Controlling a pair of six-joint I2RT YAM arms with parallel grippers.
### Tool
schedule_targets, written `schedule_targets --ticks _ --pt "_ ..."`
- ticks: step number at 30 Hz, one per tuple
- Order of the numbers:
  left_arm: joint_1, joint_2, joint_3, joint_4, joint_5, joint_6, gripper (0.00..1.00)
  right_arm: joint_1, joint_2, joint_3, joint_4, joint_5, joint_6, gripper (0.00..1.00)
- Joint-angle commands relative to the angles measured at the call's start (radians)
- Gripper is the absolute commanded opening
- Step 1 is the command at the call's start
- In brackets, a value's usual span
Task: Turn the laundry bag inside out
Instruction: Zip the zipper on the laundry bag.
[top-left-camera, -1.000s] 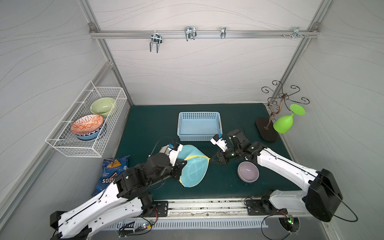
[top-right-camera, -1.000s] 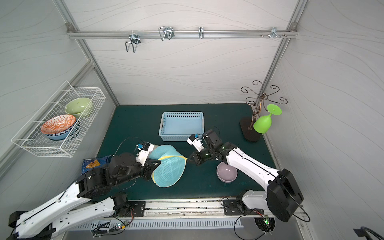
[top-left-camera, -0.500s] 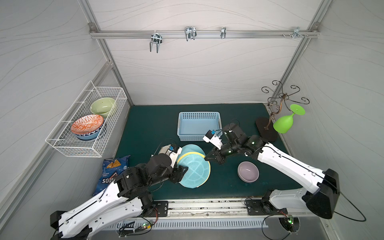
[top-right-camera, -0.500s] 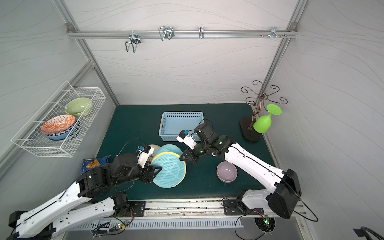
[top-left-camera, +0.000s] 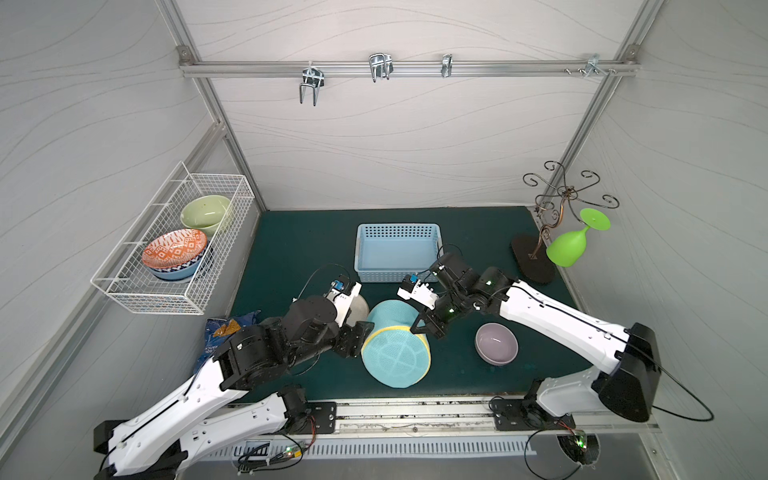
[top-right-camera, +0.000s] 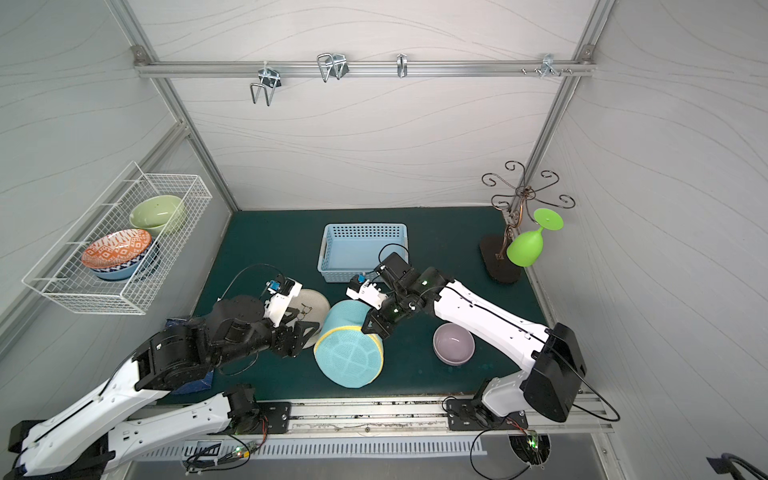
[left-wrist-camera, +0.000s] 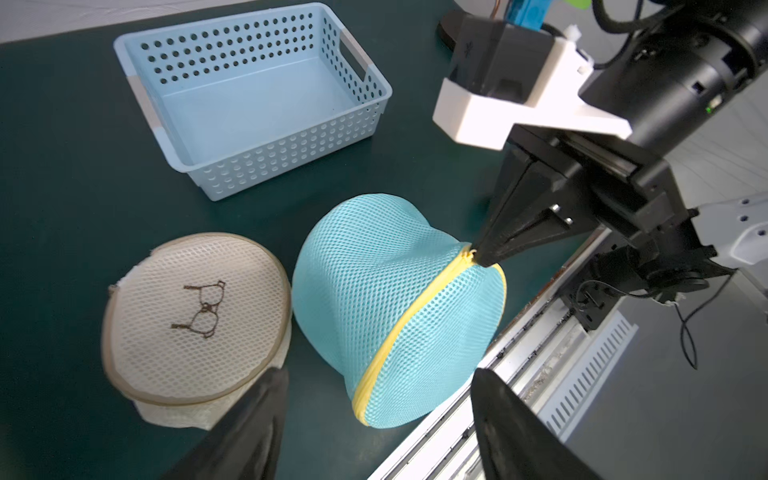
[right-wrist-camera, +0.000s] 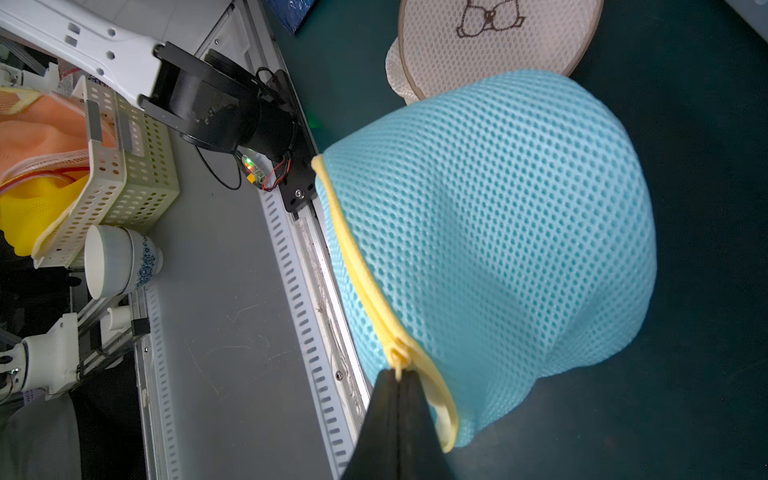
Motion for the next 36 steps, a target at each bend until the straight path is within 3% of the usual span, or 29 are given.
schedule_targets --ticks 1,5,11,19,20,22,25,32,36 --pt "-0.003 -0.014 -0.067 0.145 0.107 -0.011 0.72 0.003 -0.006 -0.002 -0.017 -0.061 -0.039 0.0" --pt "-0.003 0.018 -0.132 0.259 0.144 -0.01 0.72 0.003 -0.019 -0.014 -0.016 -0.105 -0.06 0.0" --pt "-0.012 0.148 -0.097 0.27 0.131 0.01 0.73 0.006 -0.031 -0.023 -0.003 -0.142 -0.063 0.0" --pt "-0.098 0.2 -0.109 0.3 0.097 -0.008 0.69 -0.001 -0.042 -0.019 0.059 -0.156 -0.008 0.0" --pt "-0.104 0.208 -0.112 0.301 0.089 -0.011 0.65 -0.001 -0.043 -0.019 0.069 -0.166 0.002 0.0" --pt "-0.109 0.228 -0.121 0.304 0.062 -0.031 0.47 0.001 -0.045 -0.027 0.096 -0.186 0.02 0.0" --pt "-0.109 0.243 -0.126 0.304 -0.018 -0.067 0.0 -0.001 -0.059 -0.055 0.148 -0.188 0.066 0.0" --pt "-0.106 0.055 -0.129 0.278 -0.207 -0.126 0.0 -0.089 -0.207 -0.278 0.345 -0.135 0.291 0.0" --pt "-0.073 -0.055 -0.152 0.307 -0.158 -0.175 0.0 -0.121 -0.31 -0.432 0.482 -0.074 0.43 0.0"
